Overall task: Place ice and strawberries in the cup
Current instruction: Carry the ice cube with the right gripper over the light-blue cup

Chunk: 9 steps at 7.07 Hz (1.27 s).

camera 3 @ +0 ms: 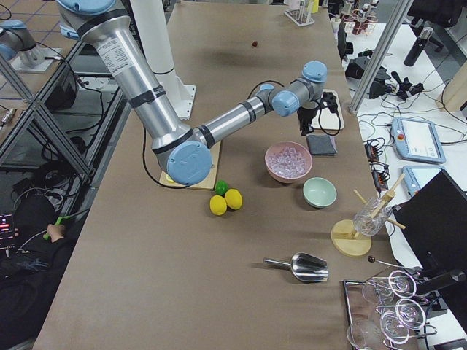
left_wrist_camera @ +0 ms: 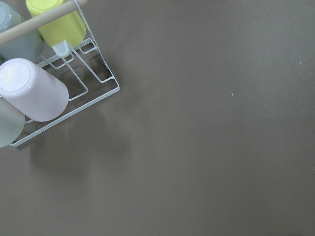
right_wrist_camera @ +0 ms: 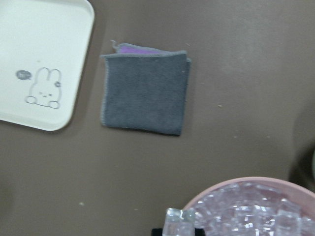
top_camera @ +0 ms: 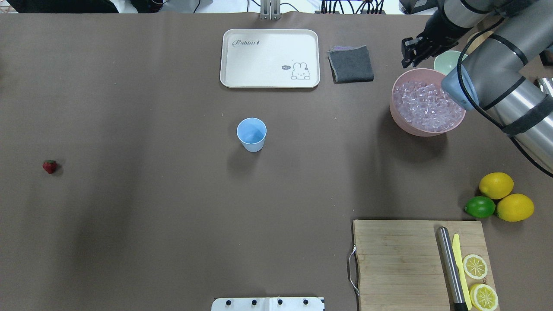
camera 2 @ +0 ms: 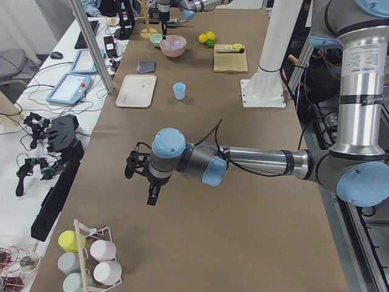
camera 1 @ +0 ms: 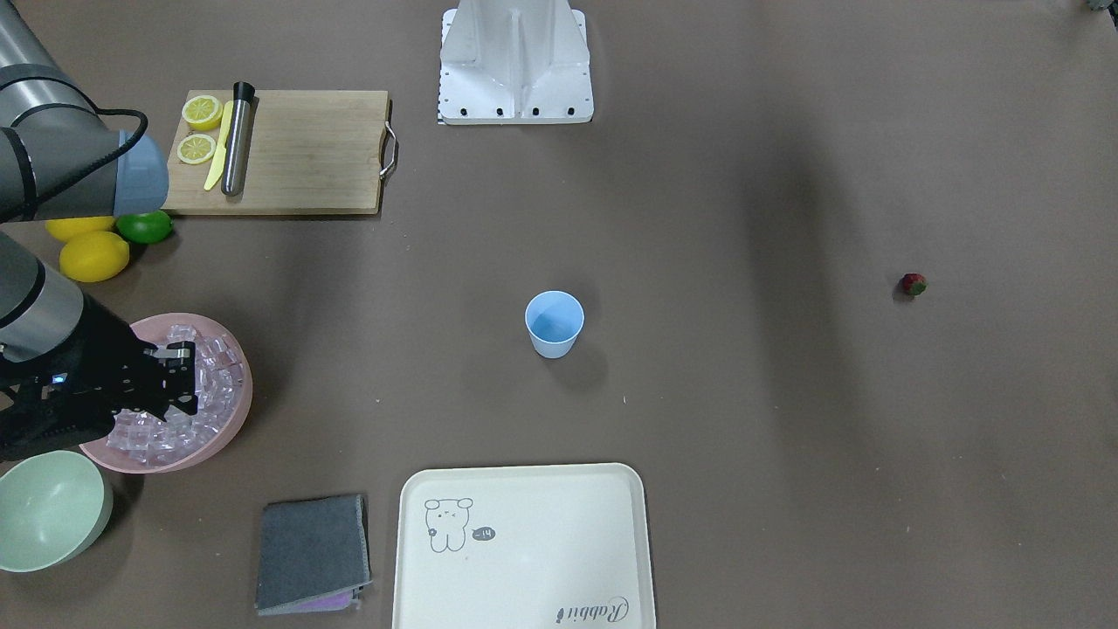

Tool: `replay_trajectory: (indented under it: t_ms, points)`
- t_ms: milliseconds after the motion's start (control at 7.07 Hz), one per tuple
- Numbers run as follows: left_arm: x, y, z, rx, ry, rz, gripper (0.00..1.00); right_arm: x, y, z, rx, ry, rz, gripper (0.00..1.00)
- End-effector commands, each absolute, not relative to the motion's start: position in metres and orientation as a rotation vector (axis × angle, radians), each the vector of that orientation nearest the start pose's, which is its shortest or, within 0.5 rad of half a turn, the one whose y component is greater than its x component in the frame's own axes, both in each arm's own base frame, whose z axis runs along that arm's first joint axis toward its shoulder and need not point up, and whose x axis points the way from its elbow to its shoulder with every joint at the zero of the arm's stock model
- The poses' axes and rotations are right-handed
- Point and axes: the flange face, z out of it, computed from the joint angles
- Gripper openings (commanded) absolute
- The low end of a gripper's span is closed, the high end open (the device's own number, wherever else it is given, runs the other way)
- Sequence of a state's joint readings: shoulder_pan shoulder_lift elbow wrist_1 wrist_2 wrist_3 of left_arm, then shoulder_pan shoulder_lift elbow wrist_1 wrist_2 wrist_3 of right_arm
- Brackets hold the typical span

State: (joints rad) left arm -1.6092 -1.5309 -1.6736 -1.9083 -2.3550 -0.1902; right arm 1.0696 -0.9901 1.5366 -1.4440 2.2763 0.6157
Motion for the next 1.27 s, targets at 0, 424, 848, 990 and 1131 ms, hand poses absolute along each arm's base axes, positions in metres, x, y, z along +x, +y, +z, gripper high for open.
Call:
replay_trajectory:
  t_ms: [0, 424, 848, 990, 1131]
  points:
    - [-0.082, -0.491, 0.588, 0.320, 0.801, -0.058, 0.98, -0.353, -0.611, 0.206, 0.107, -1.040, -0.077, 0.00]
    - [-0.082, -0.490, 0.590, 0.317, 0.801, -0.059, 0.98, -0.471, -0.535, 0.156, 0.107, -1.132, -0.015, 0.00]
    - [-0.082, -0.490, 0.589, 0.319, 0.801, -0.058, 0.98, -0.523, -0.521, 0.140, 0.135, -1.099, -0.006, 0.00]
    - [-0.082, -0.489, 0.591, 0.316, 0.801, -0.060, 0.98, -0.537, -0.517, 0.144, 0.132, -1.082, -0.001, 0.00]
    - [-0.082, -0.489, 0.591, 0.316, 0.800, -0.058, 0.98, -0.548, -0.513, 0.147, 0.128, -1.070, -0.006, 0.00]
